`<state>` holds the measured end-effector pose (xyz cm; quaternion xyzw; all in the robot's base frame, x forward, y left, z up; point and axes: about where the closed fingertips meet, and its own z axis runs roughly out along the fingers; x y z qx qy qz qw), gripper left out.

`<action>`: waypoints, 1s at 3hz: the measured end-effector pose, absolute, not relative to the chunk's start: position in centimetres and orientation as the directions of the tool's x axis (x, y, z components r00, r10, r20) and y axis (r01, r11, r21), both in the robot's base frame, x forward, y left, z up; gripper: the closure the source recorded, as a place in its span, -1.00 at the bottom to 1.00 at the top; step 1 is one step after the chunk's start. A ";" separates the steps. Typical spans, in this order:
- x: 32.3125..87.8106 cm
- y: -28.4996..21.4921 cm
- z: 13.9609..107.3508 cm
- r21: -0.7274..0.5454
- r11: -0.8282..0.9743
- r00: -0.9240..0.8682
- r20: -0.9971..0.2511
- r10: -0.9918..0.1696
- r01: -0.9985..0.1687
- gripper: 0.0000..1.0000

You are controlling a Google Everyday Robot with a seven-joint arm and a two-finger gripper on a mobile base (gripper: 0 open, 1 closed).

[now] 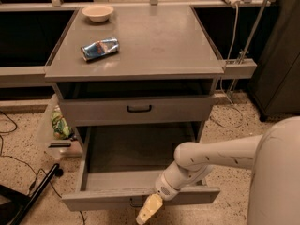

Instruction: Open middle drawer

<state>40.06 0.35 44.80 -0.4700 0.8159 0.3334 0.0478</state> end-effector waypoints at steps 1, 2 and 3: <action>38.8 0.0 44.8 0.526 0.333 -0.564 -0.373 -0.736 -0.783 -1.00; 38.8 0.0 45.1 0.526 0.333 -0.564 -0.373 -0.736 -0.783 -1.00; 36.4 -0.1 45.6 0.561 0.313 -0.560 -0.343 -0.754 -0.766 -1.00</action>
Offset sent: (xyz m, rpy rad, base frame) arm -0.1113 -0.0284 0.0087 -0.0080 0.2235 0.0142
